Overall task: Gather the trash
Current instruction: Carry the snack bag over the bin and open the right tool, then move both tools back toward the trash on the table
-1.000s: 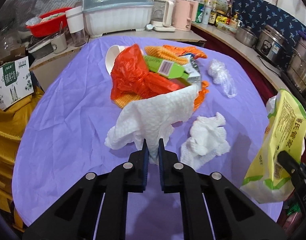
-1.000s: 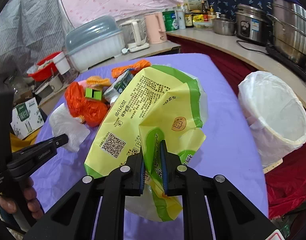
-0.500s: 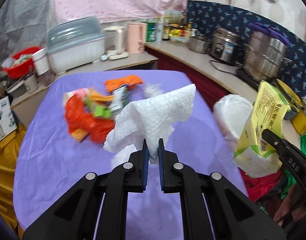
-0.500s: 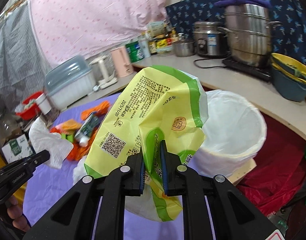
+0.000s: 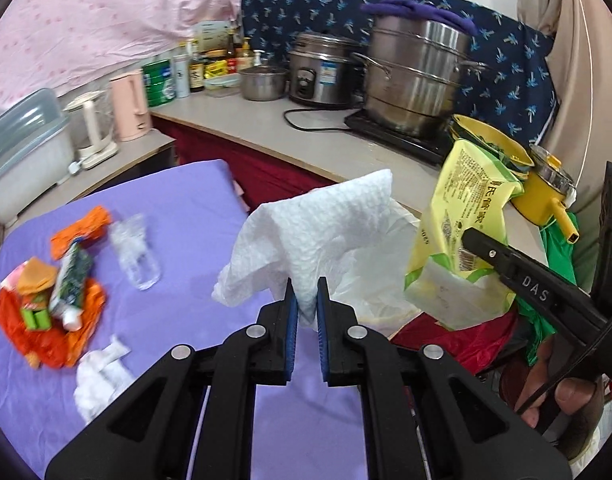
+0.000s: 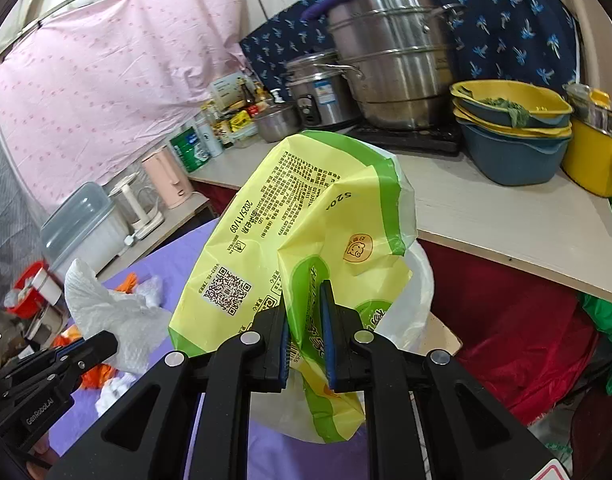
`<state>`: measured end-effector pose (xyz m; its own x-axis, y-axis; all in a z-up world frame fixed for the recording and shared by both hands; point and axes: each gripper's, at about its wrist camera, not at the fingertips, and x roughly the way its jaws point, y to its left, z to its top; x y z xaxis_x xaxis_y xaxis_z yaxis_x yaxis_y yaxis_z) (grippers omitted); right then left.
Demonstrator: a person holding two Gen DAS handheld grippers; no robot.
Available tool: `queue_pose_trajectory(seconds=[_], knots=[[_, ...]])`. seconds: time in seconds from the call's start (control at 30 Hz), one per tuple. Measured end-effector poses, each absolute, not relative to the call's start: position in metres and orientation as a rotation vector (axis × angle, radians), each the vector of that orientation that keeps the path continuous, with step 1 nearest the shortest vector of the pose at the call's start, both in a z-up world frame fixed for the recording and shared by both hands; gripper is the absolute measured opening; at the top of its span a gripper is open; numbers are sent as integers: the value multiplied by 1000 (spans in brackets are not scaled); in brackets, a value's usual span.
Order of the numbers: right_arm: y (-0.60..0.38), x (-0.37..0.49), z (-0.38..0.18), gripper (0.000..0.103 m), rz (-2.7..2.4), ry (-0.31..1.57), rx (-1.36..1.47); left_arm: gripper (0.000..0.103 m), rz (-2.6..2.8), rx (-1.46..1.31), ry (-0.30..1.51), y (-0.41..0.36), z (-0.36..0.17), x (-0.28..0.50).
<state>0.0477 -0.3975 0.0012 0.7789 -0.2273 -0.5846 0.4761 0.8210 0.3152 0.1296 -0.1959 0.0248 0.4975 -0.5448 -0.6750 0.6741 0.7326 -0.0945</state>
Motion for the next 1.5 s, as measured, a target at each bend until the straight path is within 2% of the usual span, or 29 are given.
queue_pose_trajectory(seconds=[0.4,0.5,0.53,0.6,0.67,0.7,0.77,1.03,1.17,1.27,1.5], knots=[[-442,87,-31,14,-430,554,520,10,-854,269,851,-288,-25,165],[-446,96,-39,19,-444,564,521,11,-843,248,884,-291,-36,175],[-448,98,-41,20,-448,560,523,13,-848,231,894,-290,-40,179],[-449,101,-43,23,-443,556,527,25,-841,224,897,-289,-42,182],[-450,101,-42,34,-438,546,535,43,-830,216,884,-286,-42,185],[-449,101,-41,40,-439,539,537,46,-823,204,876,-283,-41,186],[-448,102,-36,43,-445,523,529,56,-815,187,872,-280,-39,191],[-433,98,-14,49,-437,501,478,66,-763,146,832,-257,-22,198],[-422,96,-5,49,-424,496,459,66,-725,127,809,-240,-12,199],[-409,94,5,54,-416,488,440,66,-705,107,795,-226,-4,199],[-374,93,23,55,-368,476,411,70,-654,69,755,-183,16,195]])
